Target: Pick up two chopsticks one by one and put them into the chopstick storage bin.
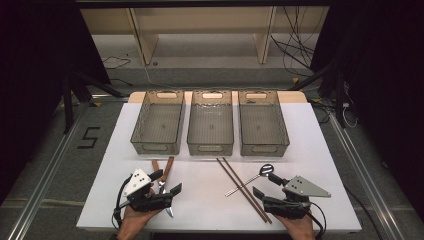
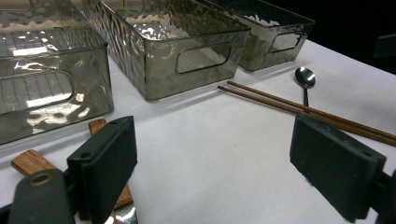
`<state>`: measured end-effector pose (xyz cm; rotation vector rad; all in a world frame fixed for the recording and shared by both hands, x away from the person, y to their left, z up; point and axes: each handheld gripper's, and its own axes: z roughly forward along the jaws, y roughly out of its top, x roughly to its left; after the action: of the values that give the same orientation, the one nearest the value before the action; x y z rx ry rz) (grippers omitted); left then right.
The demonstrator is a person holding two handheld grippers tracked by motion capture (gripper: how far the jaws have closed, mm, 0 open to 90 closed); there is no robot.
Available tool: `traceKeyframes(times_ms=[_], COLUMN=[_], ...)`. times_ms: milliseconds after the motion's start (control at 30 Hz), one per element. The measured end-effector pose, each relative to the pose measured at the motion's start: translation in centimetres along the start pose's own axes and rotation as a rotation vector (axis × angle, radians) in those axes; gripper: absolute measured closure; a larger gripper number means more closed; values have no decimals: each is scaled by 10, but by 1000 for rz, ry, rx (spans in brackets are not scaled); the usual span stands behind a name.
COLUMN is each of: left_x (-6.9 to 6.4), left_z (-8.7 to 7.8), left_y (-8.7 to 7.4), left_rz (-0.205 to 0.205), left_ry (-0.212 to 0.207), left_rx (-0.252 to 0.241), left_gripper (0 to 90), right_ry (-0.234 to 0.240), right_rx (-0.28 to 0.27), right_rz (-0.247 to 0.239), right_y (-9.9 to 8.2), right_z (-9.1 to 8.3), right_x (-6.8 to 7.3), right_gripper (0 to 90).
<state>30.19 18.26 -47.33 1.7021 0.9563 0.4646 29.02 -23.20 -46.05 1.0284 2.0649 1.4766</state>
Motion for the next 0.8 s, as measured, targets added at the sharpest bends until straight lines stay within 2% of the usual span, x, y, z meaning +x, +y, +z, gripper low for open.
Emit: traceKeyframes(times_ms=[200,367,533,700,800], left_x=[0,0,1,1,1], left_z=[0,0,0,0,0], left_y=[0,0,0,0,0], left_rz=[1,-2,0,-2,-3], left_ry=[2,3,5,5,5], left_rx=[0,0,-1,0,-1], left_gripper=[146,146,146,146,146], right_ry=[-18,-51,-56,-68,-59], right_rx=[28,105,242,354,414], right_rz=[-5,-45,-59,-78,-83], right_y=[3,9,18,24,25], right_z=[1,6,15,24,31], right_x=[2,5,9,12,12], right_gripper=[309,339,361,402,426])
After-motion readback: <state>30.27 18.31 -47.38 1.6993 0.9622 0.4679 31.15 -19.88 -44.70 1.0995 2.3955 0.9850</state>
